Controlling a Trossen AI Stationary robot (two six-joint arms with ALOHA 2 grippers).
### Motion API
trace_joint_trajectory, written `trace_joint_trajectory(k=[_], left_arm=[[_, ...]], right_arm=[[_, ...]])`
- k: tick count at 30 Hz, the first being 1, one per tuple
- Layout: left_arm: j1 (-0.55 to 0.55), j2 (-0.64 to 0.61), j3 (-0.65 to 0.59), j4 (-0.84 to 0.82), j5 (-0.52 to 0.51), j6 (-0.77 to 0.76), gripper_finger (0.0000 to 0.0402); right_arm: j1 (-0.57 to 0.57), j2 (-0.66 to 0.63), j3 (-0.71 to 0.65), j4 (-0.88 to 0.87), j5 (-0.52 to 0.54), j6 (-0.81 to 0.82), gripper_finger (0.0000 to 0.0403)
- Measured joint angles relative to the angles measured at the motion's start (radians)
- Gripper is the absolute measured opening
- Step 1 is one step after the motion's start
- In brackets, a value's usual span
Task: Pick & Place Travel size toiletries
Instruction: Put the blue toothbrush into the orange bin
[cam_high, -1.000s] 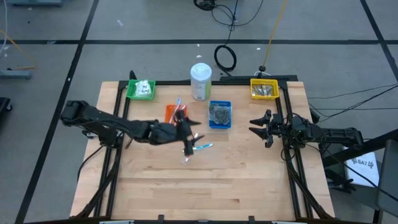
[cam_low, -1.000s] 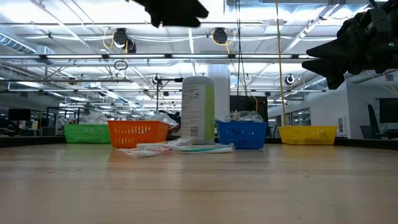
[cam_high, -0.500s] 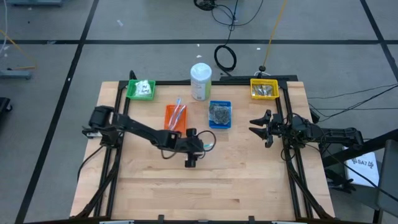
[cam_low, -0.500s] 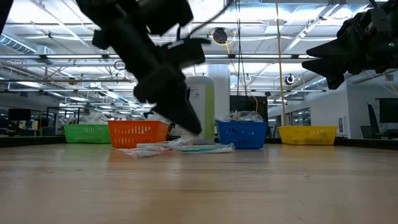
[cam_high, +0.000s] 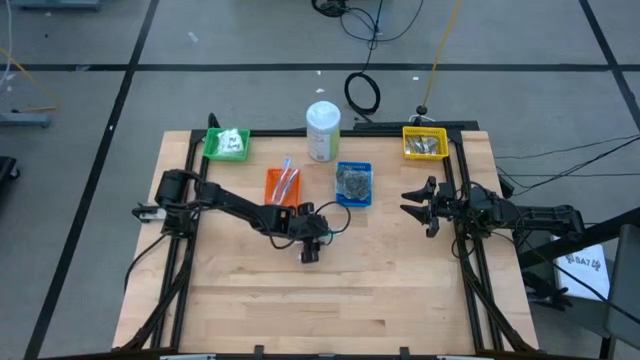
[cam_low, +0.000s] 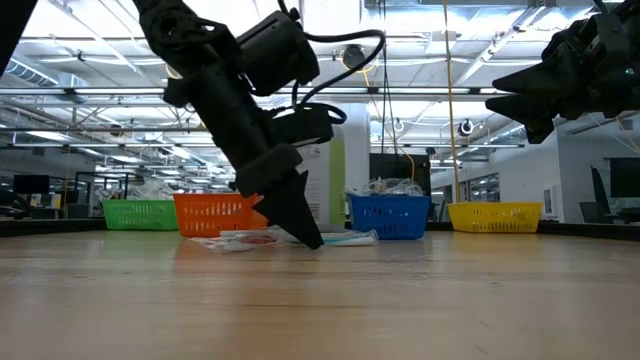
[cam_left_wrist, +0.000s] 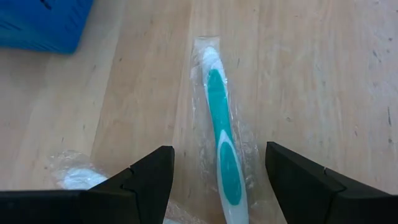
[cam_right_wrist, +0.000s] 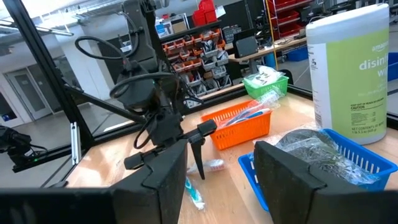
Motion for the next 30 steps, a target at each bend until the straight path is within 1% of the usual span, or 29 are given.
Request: trace_joint_trajectory(k=[7, 10, 12, 14, 21, 24, 27, 30], left_arm=[[0.004, 0.000, 0.000, -0.009, 0.030, -0.014, 0.0245], [0.004, 0.001, 0.000, -0.009, 0.041, -0.014, 0.0233], [0.003, 0.001, 0.000, -0.010, 0.045, -0.014, 0.0212], [0.003, 0.002, 0.000, -0.010, 0.048, -0.014, 0.0183], [0.002, 0.003, -0.001, -0.003, 0.051, -0.007, 0.0062], [0.003, -0.004, -0.001, -0.003, 0.046, 0.002, 0.0022], [0.004, -0.028, -0.002, 0.005, 0.052, 0.005, 0.0015], [0.004, -0.066, -0.003, 0.032, 0.064, -0.023, 0.0032]], right_arm=[[0.000, 0.000, 0.000, 0.000, 0.000, 0.000, 0.0176], [0.000, 0.000, 0.000, 0.000, 0.000, 0.000, 0.0174], [0.000, 0.000, 0.000, 0.000, 0.000, 0.000, 0.0174], [0.000, 0.000, 0.000, 0.000, 0.000, 0.000, 0.0176], [0.000, 0.000, 0.000, 0.000, 0.000, 0.000, 0.0175], [0.000, 0.000, 0.000, 0.000, 0.000, 0.000, 0.0174], [0.000, 0.000, 0.000, 0.000, 0.000, 0.000, 0.0176], [0.000, 0.000, 0.000, 0.000, 0.000, 0.000, 0.0178]])
